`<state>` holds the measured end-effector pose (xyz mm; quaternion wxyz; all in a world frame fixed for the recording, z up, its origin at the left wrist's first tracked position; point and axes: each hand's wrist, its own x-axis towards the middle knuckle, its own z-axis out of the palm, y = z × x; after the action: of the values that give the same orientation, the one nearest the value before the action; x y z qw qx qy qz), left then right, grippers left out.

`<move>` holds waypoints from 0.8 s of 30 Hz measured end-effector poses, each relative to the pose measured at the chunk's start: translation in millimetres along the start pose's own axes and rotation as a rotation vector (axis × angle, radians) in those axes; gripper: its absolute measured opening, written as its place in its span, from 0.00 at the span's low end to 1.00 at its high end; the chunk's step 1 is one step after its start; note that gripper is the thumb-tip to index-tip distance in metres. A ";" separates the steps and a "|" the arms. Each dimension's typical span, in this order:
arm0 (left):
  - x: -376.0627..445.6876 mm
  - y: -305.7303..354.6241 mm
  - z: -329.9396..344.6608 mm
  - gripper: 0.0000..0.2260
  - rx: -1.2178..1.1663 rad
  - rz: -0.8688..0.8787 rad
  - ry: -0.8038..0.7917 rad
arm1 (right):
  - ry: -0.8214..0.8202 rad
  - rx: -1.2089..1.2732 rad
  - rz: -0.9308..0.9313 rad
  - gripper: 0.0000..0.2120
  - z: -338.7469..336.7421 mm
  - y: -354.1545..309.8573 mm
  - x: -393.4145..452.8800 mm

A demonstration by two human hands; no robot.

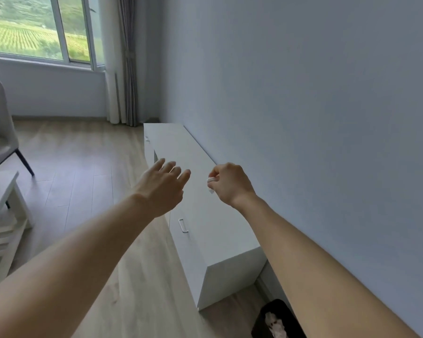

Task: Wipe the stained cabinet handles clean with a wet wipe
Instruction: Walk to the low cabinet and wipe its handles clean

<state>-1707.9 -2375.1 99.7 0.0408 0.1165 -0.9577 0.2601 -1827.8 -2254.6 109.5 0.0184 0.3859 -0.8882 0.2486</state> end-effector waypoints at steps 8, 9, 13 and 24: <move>117.8 -120.4 142.6 0.25 0.033 0.186 0.009 | 0.057 0.034 0.197 0.08 96.2 -12.5 150.5; 133.8 -133.7 159.4 0.26 0.050 0.225 0.010 | 0.075 0.049 0.231 0.08 105.2 -13.0 166.7; 199.1 -163.8 217.5 0.26 0.041 0.357 -0.006 | 0.097 0.060 0.361 0.07 139.1 -9.4 218.5; 341.5 -148.5 399.7 0.24 -0.062 0.695 -0.063 | 0.024 0.119 0.731 0.07 287.4 76.8 325.4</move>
<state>-2009.7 -2771.4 -124.6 -0.0762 -0.2100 -0.9483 0.2254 -2063.7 -2561.2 -101.9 -0.0837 0.0404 -0.9512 0.2943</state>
